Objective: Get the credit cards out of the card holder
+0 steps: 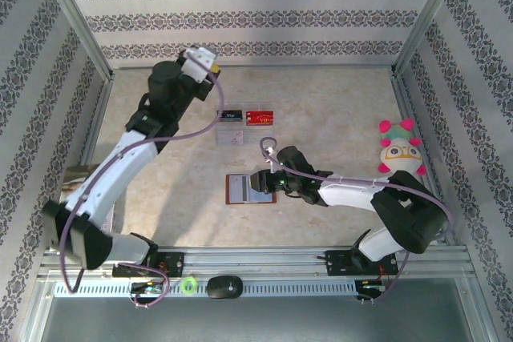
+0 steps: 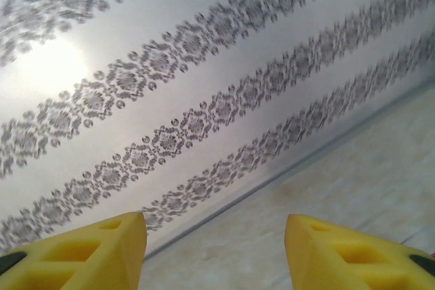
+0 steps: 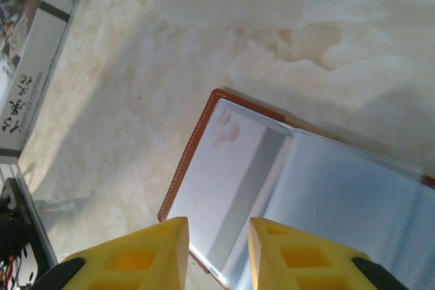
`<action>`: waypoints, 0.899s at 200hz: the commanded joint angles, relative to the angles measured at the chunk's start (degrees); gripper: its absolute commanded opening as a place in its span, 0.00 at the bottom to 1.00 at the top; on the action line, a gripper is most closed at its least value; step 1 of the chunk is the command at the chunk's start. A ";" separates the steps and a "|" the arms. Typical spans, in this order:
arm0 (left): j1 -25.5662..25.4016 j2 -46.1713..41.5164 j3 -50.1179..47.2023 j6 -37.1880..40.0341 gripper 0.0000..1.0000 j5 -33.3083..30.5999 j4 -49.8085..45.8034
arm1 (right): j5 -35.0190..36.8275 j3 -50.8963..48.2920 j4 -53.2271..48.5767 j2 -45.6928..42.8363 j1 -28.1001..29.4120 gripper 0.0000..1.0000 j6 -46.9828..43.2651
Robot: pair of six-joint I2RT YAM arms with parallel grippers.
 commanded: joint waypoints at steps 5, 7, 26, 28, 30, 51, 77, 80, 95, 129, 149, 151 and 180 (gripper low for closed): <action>0.45 -7.52 -10.08 -23.36 0.52 5.31 -1.22 | 4.11 5.25 -8.02 2.12 2.29 0.30 -4.58; 0.41 -8.24 -10.99 -24.33 0.52 5.64 -1.04 | 4.30 5.52 -8.54 2.26 2.55 0.31 -4.85; 0.44 -14.57 -19.94 -33.52 0.46 7.33 0.79 | 5.13 9.48 -12.87 4.51 3.55 0.31 -6.35; 0.41 -15.19 -20.81 -34.48 0.46 7.42 0.80 | 5.04 9.87 -13.40 4.72 3.58 0.31 -6.47; 0.44 -15.78 -21.69 -35.16 0.46 7.46 0.80 | 5.06 10.30 -13.79 4.89 3.59 0.31 -6.59; 0.42 -22.20 -30.19 -43.89 0.44 7.75 0.27 | 6.03 13.58 -17.80 6.36 5.57 0.35 -9.01; 0.43 -29.48 -39.22 -51.21 0.44 8.40 -0.08 | 9.46 18.19 -24.39 10.22 9.67 0.39 -12.70; 0.44 -30.11 -39.84 -51.66 0.44 8.75 -0.46 | 10.23 18.88 -25.30 10.77 10.17 0.39 -13.05; 0.48 -32.76 -42.21 -53.41 0.43 9.12 -3.38 | 13.78 21.74 -29.08 13.41 12.27 0.40 -14.86; 0.40 -35.82 -44.94 -54.11 0.39 9.85 -8.50 | 22.11 27.28 -34.65 17.67 15.82 0.41 -17.95; 0.48 -36.76 -45.96 -54.28 0.37 10.31 -9.36 | 26.64 28.93 -36.73 18.66 17.11 0.42 -19.06; 0.48 -36.80 -46.00 -54.34 0.37 10.31 -9.38 | 26.99 29.04 -36.67 18.63 17.21 0.42 -19.25; 0.48 -36.75 -47.22 -55.10 0.36 10.86 -8.91 | 29.79 29.58 -37.81 17.69 17.86 0.43 -20.36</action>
